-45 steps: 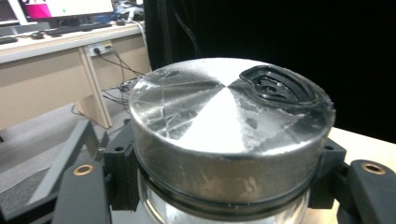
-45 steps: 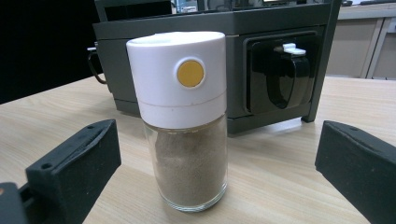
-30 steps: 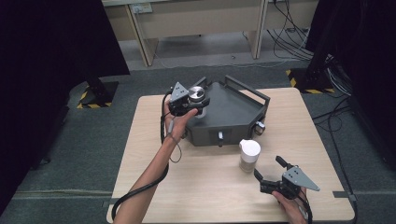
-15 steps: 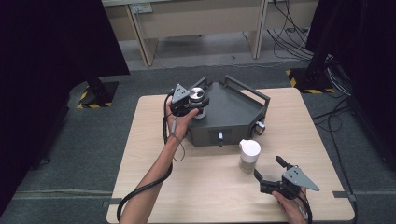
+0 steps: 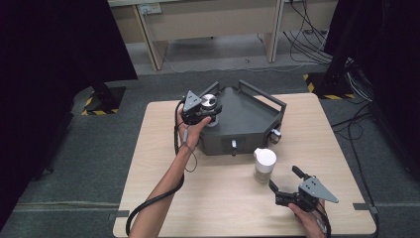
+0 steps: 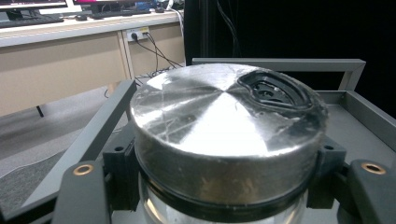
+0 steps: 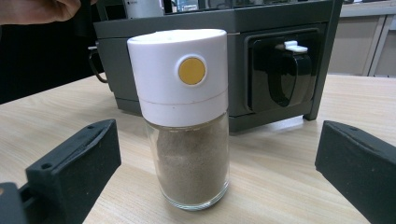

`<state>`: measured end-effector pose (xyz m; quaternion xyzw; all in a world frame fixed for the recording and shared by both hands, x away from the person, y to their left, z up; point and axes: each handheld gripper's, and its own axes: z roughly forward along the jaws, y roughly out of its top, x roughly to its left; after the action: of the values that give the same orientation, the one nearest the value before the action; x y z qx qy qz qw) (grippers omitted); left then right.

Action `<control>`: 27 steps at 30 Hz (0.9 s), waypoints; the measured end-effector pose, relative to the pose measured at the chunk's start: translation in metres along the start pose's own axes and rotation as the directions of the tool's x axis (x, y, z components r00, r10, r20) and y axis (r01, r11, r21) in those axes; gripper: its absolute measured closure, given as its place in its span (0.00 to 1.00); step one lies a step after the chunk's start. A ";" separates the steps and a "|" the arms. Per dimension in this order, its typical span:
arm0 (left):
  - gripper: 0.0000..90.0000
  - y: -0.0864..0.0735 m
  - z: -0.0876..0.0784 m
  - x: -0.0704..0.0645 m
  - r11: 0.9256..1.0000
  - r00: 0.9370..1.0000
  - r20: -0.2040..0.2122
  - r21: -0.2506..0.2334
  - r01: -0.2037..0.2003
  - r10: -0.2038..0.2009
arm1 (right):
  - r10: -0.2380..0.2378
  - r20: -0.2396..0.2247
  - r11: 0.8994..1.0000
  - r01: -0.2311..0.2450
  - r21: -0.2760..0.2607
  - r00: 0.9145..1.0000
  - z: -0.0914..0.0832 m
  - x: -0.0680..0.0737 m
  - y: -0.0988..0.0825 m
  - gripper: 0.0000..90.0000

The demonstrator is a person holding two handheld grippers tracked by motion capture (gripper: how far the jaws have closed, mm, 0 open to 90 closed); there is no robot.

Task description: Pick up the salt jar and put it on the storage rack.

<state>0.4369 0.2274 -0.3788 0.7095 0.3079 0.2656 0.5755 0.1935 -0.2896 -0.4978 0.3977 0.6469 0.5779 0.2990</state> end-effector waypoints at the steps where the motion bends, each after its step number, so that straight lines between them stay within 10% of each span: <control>1: 0.34 0.000 0.000 0.000 1.000 1.000 0.002 -0.001 -0.001 0.001 | 0.000 0.000 1.000 0.000 0.000 1.000 0.000 0.000 0.000 0.00; 18: 0.32 -0.002 0.000 -0.001 1.000 1.000 -0.013 -0.012 -0.001 0.000 | 0.000 -0.001 1.000 0.000 0.001 1.000 0.000 0.000 0.000 0.00; 27: 0.05 -0.003 -0.007 0.003 0.999 1.000 0.006 -0.039 0.007 -0.007 | -0.001 0.000 1.000 0.001 0.000 1.000 0.000 0.000 0.000 0.00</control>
<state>0.4338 0.2343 -0.3802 0.6979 0.3035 0.2674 0.5910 0.1930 -0.2895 -0.4977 0.3973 0.6472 0.5776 0.2993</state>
